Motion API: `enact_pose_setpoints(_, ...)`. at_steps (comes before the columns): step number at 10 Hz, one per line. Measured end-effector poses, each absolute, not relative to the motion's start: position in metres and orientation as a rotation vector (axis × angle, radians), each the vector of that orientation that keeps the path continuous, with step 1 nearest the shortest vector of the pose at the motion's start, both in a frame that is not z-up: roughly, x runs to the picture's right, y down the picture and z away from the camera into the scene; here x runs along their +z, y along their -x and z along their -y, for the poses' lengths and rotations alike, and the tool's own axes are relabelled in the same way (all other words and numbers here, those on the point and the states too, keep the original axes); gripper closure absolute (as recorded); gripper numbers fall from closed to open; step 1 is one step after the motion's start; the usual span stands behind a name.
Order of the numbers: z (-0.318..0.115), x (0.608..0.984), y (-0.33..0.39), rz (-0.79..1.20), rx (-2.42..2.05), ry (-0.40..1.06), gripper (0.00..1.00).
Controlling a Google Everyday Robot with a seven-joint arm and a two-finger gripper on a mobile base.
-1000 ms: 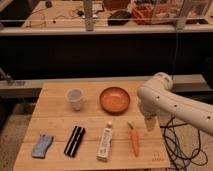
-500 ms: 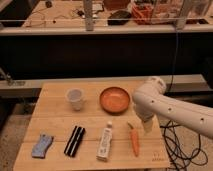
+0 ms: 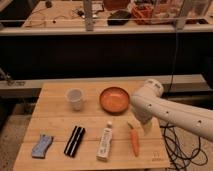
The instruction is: Drag the pepper across the table
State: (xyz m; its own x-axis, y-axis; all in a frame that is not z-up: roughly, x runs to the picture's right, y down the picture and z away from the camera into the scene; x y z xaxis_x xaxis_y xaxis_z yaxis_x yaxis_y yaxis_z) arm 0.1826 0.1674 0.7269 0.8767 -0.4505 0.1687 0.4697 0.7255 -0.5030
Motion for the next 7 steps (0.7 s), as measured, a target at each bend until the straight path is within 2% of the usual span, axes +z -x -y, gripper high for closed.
enact_pose_setpoints(7,-0.18,0.73,-0.18,0.063,-0.628,0.547,0.2)
